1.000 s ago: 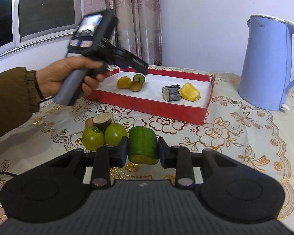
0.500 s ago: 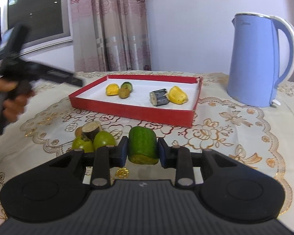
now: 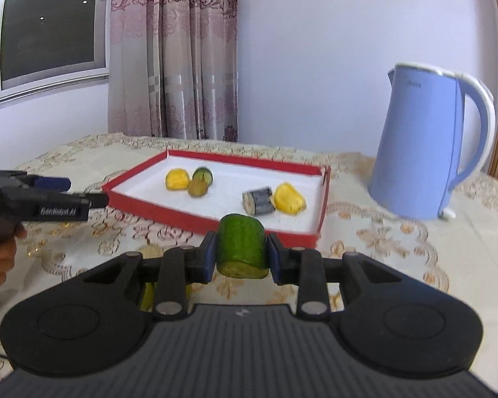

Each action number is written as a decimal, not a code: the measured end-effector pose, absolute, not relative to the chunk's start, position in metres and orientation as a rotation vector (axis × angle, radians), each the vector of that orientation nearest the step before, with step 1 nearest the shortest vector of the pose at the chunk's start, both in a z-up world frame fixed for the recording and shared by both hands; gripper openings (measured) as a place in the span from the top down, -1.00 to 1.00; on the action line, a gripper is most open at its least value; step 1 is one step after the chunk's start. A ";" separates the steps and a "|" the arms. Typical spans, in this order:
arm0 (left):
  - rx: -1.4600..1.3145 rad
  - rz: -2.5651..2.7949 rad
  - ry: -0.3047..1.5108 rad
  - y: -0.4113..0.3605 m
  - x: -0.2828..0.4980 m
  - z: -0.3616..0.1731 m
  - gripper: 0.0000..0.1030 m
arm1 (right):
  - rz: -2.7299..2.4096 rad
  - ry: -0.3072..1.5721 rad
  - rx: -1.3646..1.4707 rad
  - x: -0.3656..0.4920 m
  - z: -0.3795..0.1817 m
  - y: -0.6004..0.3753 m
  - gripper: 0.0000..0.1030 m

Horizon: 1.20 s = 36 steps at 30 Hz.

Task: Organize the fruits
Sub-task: 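Lower the cucumber piece into the red tray and open the left tool while right holds its chunk, then carry the cucumber chunk into the red tray and open the right tool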

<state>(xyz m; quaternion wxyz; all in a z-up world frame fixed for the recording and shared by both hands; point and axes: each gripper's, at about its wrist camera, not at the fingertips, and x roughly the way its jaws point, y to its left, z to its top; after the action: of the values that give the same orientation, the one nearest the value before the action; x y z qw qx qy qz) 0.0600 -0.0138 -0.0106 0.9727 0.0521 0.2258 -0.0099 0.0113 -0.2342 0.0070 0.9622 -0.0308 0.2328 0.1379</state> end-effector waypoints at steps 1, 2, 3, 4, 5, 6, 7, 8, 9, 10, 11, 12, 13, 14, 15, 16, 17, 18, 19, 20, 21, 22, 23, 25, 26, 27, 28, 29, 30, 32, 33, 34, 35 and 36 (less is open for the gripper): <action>0.109 -0.018 0.454 -0.014 0.060 -0.011 -0.44 | 0.280 0.467 -0.067 0.015 0.009 -0.232 0.42; 0.110 -0.015 0.455 -0.013 0.060 -0.011 -0.44 | 0.280 0.461 -0.071 0.019 0.012 -0.230 0.42; 0.109 -0.014 0.459 -0.013 0.061 -0.012 -0.44 | 0.287 0.456 -0.074 0.023 0.015 -0.227 0.42; 0.106 -0.013 0.467 -0.012 0.062 -0.012 -0.44 | 0.297 0.451 -0.078 0.027 0.017 -0.224 0.42; 0.103 -0.011 0.473 -0.012 0.063 -0.013 -0.44 | 0.305 0.444 -0.086 0.030 0.019 -0.221 0.42; 0.101 -0.010 0.477 -0.012 0.064 -0.014 -0.44 | 0.310 0.437 -0.096 0.035 0.022 -0.217 0.42; 0.102 -0.007 0.478 -0.012 0.064 -0.014 -0.44 | 0.316 0.432 -0.101 0.038 0.024 -0.215 0.42; 0.104 -0.002 0.477 -0.011 0.065 -0.014 -0.44 | 0.323 0.428 -0.104 0.041 0.026 -0.212 0.42; 0.107 0.003 0.475 -0.011 0.065 -0.014 -0.44 | 0.329 0.423 -0.110 0.046 0.028 -0.209 0.42; 0.109 0.006 0.474 -0.011 0.064 -0.015 -0.44 | 0.330 0.419 -0.116 0.050 0.031 -0.207 0.42; 0.109 0.007 0.475 -0.011 0.065 -0.015 -0.44 | 0.331 0.415 -0.122 0.055 0.033 -0.205 0.42; 0.108 0.008 0.476 -0.011 0.065 -0.015 -0.44 | 0.335 0.411 -0.122 0.058 0.036 -0.203 0.42; 0.107 0.007 0.478 -0.010 0.065 -0.015 -0.44 | 0.338 0.407 -0.119 0.063 0.037 -0.202 0.42; 0.107 0.006 0.479 -0.010 0.065 -0.015 -0.44 | 0.338 0.404 -0.117 0.067 0.039 -0.200 0.42; 0.109 0.006 0.479 -0.011 0.065 -0.015 -0.44 | 0.336 0.403 -0.121 0.072 0.040 -0.198 0.42; 0.112 0.006 0.478 -0.011 0.065 -0.015 -0.44 | 0.333 0.402 -0.126 0.077 0.041 -0.197 0.42; 0.116 0.006 0.477 -0.011 0.064 -0.015 -0.44 | 0.331 0.401 -0.129 0.081 0.042 -0.195 0.42; 0.119 0.006 0.478 -0.012 0.065 -0.015 -0.44 | 0.330 0.402 -0.130 0.086 0.042 -0.194 0.42; 0.120 0.005 0.481 -0.012 0.065 -0.015 -0.44 | 0.328 0.402 -0.131 0.091 0.043 -0.193 0.42; 0.120 0.005 0.483 -0.012 0.065 -0.015 -0.44 | 0.324 0.401 -0.132 0.096 0.044 -0.191 0.42; 0.119 0.005 0.485 -0.012 0.066 -0.016 -0.44 | 0.321 0.402 -0.132 0.101 0.044 -0.190 0.42; 0.117 0.005 0.487 -0.012 0.066 -0.015 -0.44 | 0.317 0.403 -0.132 0.106 0.045 -0.189 0.42; 0.116 0.005 0.487 -0.011 0.066 -0.015 -0.44 | 0.311 0.404 -0.133 0.112 0.045 -0.188 0.42; 0.115 0.004 0.492 -0.011 0.066 -0.015 -0.44 | 0.306 0.417 -0.132 0.123 0.045 -0.186 0.42; 0.113 0.002 0.496 -0.011 0.066 -0.015 -0.44 | 0.307 0.425 -0.127 0.129 0.044 -0.186 0.42; 0.112 0.000 0.502 -0.011 0.067 -0.016 -0.44 | 0.310 0.436 -0.119 0.135 0.044 -0.186 0.42; 0.111 -0.001 0.508 -0.011 0.068 -0.016 -0.44 | 0.311 0.448 -0.111 0.142 0.042 -0.185 0.42; 0.110 -0.001 0.512 -0.011 0.068 -0.016 -0.44 | 0.308 0.458 -0.108 0.148 0.041 -0.186 0.42; 0.109 0.000 0.513 -0.011 0.068 -0.017 -0.44 | 0.304 0.469 -0.108 0.153 0.039 -0.185 0.42; 0.110 0.003 0.510 -0.010 0.068 -0.016 -0.44 | 0.293 0.488 -0.114 0.165 0.034 -0.182 0.42; 0.110 0.005 0.508 -0.010 0.067 -0.016 -0.44 | 0.287 0.501 -0.115 0.171 0.030 -0.181 0.42; 0.110 0.006 0.508 -0.010 0.068 -0.016 -0.44 | 0.282 0.513 -0.114 0.176 0.027 -0.180 0.42; 0.109 0.006 0.510 -0.010 0.068 -0.016 -0.44 | 0.278 0.528 -0.113 0.181 0.023 -0.178 0.42; 0.109 0.007 0.511 -0.010 0.069 -0.016 -0.44 | 0.278 0.544 -0.113 0.187 0.020 -0.177 0.42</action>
<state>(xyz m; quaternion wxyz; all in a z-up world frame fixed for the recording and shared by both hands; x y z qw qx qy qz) 0.0687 -0.0096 -0.0158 0.9660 0.0537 0.2527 0.0035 0.1866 -0.1772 0.0198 0.9522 -0.0557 0.2675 0.1366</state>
